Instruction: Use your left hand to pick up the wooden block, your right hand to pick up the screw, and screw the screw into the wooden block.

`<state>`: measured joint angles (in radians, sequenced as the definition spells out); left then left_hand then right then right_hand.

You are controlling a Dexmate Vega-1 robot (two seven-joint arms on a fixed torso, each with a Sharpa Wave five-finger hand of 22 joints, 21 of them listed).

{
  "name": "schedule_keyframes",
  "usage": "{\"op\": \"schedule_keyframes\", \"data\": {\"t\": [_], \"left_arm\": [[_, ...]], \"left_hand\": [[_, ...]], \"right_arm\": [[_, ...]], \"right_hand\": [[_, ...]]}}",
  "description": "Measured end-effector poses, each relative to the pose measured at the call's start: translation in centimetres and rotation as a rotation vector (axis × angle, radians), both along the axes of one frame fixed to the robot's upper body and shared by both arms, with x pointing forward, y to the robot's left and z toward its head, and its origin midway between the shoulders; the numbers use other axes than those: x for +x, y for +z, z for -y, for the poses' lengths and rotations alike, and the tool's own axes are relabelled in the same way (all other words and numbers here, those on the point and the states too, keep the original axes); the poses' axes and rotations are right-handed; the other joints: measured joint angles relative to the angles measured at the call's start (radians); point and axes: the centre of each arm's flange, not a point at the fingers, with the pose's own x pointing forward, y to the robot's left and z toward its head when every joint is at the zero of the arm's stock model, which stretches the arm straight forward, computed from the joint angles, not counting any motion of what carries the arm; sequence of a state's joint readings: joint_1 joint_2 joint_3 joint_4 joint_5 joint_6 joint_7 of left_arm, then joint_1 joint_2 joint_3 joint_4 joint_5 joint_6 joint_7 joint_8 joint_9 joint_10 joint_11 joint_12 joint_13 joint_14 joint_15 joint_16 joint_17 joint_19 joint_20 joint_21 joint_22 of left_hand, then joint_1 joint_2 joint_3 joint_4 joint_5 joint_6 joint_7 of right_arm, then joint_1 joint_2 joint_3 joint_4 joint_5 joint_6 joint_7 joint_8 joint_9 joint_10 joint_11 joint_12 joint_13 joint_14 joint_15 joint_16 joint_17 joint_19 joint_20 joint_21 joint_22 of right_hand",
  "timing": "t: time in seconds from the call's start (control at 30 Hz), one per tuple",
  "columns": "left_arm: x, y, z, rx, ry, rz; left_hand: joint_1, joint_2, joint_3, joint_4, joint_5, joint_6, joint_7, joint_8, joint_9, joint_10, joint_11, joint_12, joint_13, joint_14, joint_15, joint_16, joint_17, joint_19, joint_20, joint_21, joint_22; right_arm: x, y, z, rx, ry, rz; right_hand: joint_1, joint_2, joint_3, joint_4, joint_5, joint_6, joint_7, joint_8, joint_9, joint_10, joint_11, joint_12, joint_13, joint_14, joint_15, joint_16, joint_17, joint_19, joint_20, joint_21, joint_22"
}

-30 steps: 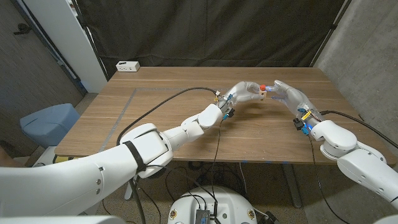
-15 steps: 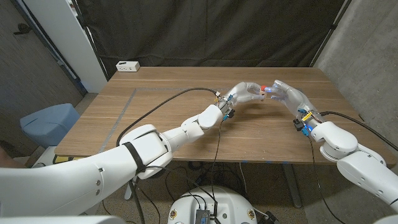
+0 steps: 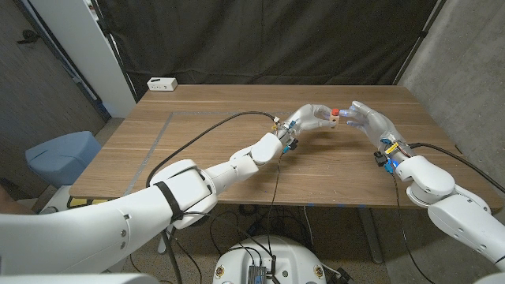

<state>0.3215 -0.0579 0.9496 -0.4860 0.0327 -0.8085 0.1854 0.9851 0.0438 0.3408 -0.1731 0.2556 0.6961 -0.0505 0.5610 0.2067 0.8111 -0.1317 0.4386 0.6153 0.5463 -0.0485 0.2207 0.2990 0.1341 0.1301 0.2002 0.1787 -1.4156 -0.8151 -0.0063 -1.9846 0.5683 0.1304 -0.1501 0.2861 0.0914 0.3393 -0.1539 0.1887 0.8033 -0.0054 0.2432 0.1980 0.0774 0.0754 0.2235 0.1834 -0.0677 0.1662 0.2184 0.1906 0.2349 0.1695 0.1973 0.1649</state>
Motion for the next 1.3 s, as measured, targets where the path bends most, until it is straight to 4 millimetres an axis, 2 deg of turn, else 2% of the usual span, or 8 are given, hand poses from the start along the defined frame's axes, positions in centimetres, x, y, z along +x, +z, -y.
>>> {"op": "schedule_keyframes", "data": {"t": [0.2,0.4,0.53,0.6,0.7,0.97,1.07,1.3], "left_arm": [[-0.1,0.0,0.0,0.001,-0.003,0.005],[-0.2,0.0,0.0,0.001,-0.005,0.007],[-0.2,0.0,0.0,0.001,-0.005,0.008],[-0.2,0.0,0.0,0.001,-0.005,0.008],[-0.2,0.0,0.0,0.001,-0.005,0.008],[-0.2,0.0,0.0,0.0,-0.004,0.009],[-0.2,0.0,0.0,0.0,-0.004,0.009],[-0.2,0.0,0.0,0.0,-0.004,0.009]], "left_hand": [[0.0,0.0,0.0,0.0,0.0,0.0,0.0,0.0,0.0,0.0,0.0,0.0,0.0,0.0,0.0,0.0,0.0,0.0,0.0,0.0,0.0],[0.0,0.0,0.0,0.0,-0.001,0.0,0.0,0.0,0.0,0.0,0.0,0.0,0.0,0.0,0.0,0.0,0.0,0.0,0.0,0.0,0.0],[0.0,0.0,0.0,0.0,-0.002,0.0,0.0,0.0,0.0,0.0,0.0,0.0,0.0,0.0,0.0,0.0,0.0,0.0,0.0,0.0,0.0],[0.0,0.0,0.0,0.0,-0.003,0.0,0.0,0.0,0.001,0.0,0.0,0.0,0.0,0.0,0.0,0.0,0.0,0.0,0.0,0.0,0.0],[0.0,0.0,0.0,0.0,-0.003,0.0,0.0,0.0,0.001,0.0,0.0,0.0,0.0,0.0,0.0,0.0,0.0,0.0,0.0,0.0,0.0],[0.0,0.0,0.0,0.0,0.0,0.0,0.0,0.0,0.0,0.0,0.0,0.0,0.0,0.0,0.0,0.0,0.0,0.0,0.0,0.0,0.0],[0.0,0.0,0.0,0.0,0.0,0.0,0.0,0.001,0.0,0.001,0.001,0.0,0.0,0.0,0.0,0.0,0.0,0.0,0.0,0.0,0.0],[0.0,0.0,0.0,0.0,0.0,0.0,0.0,0.001,0.0,0.001,0.001,0.0,0.0,0.0,0.0,0.0,0.0,0.0,0.0,0.0,0.0]], "right_arm": [[0.0,0.0,0.1,0.007,-0.019,0.0],[0.1,0.1,0.1,0.008,-0.026,0.004],[0.3,0.2,0.0,0.003,-0.025,0.003],[0.4,0.2,0.0,0.0,-0.021,0.003],[0.6,0.3,-0.2,-0.01,-0.013,0.002],[1.0,0.5,-0.6,-0.03,0.007,-0.002],[1.2,0.5,-0.7,-0.033,0.014,-0.004],[1.5,0.6,-0.9,-0.04,0.028,-0.007]], "right_hand": [[0.0,0.0,0.0,0.0,0.0,-0.02,-0.002,-0.011,0.0,0.002,0.002,0.0,0.0,0.005,0.005,0.004,0.0,0.012,0.009,0.0,0.0],[0.007,-0.007,0.0,0.0,0.0,-0.074,-0.016,-0.037,0.0,-0.016,0.01,-0.016,0.0,0.005,0.006,-0.001,0.0,0.012,0.009,0.0,0.0],[0.007,-0.007,0.0,0.0,0.0,-0.126,-0.021,-0.055,0.0,-0.052,0.01,-0.032,0.002,-0.016,0.018,-0.012,0.0,-0.021,0.009,-0.013,0.0],[0.007,-0.007,0.0,0.0,0.0,-0.143,-0.025,-0.055,0.0,-0.062,0.007,-0.035,0.005,-0.028,0.016,-0.018,0.002,-0.028,0.002,-0.013,0.0],[0.006,-0.007,0.0,0.0,0.0,-0.171,-0.027,-0.066,0.0,-0.083,0.007,-0.039,0.005,-0.039,0.019,-0.019,0.003,-0.036,0.005,-0.013,0.0],[0.002,-0.011,-0.003,0.003,0.0,-0.214,-0.029,-0.066,0.0,-0.114,0.005,-0.043,0.005,-0.062,0.018,-0.027,0.003,-0.057,-0.001,-0.013,0.0],[0.002,-0.011,-0.003,0.003,0.0,-0.228,-0.028,-0.066,0.0,-0.132,0.005,-0.043,0.005,-0.064,0.02,-0.027,0.003,-0.062,0.004,-0.013,0.0],[-0.002,-0.015,-0.003,0.003,0.0,-0.236,-0.036,-0.066,0.0,-0.146,0.001,-0.043,0.002,-0.072,0.018,-0.027,0.003,-0.073,0.004,-0.013,0.0]]}}
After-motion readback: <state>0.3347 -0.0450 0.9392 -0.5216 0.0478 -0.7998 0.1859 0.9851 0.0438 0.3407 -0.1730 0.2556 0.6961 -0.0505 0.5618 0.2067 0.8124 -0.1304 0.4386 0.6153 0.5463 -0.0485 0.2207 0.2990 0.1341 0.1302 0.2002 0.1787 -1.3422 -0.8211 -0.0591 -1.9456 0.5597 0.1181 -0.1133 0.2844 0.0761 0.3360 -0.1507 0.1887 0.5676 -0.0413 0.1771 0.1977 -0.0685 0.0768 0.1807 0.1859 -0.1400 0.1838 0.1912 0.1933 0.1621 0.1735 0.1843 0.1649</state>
